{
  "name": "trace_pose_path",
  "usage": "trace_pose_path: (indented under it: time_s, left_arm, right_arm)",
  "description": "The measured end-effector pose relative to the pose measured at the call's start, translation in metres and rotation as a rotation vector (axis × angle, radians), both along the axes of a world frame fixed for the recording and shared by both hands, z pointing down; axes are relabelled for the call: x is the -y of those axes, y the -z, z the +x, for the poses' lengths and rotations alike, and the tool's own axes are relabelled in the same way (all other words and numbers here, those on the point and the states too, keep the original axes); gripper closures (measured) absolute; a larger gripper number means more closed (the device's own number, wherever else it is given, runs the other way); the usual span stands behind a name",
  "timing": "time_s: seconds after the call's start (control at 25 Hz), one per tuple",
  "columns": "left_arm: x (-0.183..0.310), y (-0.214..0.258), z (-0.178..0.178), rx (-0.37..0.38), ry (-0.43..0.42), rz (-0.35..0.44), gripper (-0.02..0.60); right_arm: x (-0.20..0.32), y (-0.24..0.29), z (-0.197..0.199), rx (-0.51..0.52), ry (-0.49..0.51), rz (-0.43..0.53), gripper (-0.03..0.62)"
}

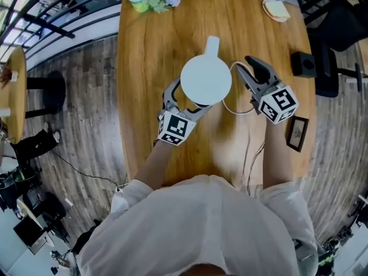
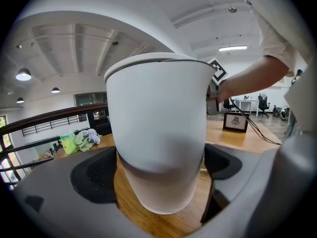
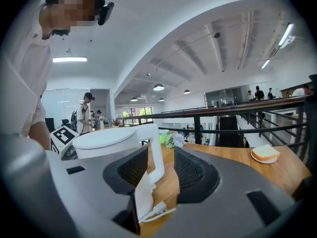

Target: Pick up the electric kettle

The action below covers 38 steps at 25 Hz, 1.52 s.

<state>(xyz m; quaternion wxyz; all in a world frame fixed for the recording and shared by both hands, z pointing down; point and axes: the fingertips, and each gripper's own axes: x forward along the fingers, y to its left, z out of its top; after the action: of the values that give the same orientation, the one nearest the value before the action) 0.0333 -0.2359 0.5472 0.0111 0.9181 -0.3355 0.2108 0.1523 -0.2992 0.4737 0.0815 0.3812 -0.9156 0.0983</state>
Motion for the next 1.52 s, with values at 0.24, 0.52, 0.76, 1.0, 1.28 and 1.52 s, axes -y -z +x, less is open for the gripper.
trace_pose_path:
  time_s: [0.24, 0.52, 0.76, 1.0, 1.28, 1.52]
  left_arm:
    - [-0.002, 0.001, 0.001, 0.0, -0.003, 0.001, 0.029]
    - [-0.001, 0.002, 0.001, -0.003, -0.003, -0.002, 0.029]
    - [-0.001, 0.003, 0.001, -0.027, 0.005, -0.019, 0.035]
    - [0.001, 0.004, 0.001, -0.033, -0.002, -0.023, 0.035]
    - [-0.001, 0.008, 0.003, -0.054, 0.0, -0.029, 0.035]
    - [-0.001, 0.008, 0.001, -0.038, -0.007, -0.031, 0.037]
  right_arm:
    - [0.029, -0.012, -0.012, -0.048, 0.051, 0.005, 0.393]
    - [0.061, -0.025, -0.042, -0.116, 0.145, 0.004, 0.382]
    - [0.07, -0.03, -0.058, -0.097, 0.23, -0.024, 0.381]
    - [0.066, -0.044, -0.065, -0.245, 0.366, -0.012, 0.382]
    - [0.069, -0.05, -0.097, -0.278, 0.454, 0.003, 0.398]
    - [0.067, -0.047, -0.1, -0.301, 0.449, 0.018, 0.477]
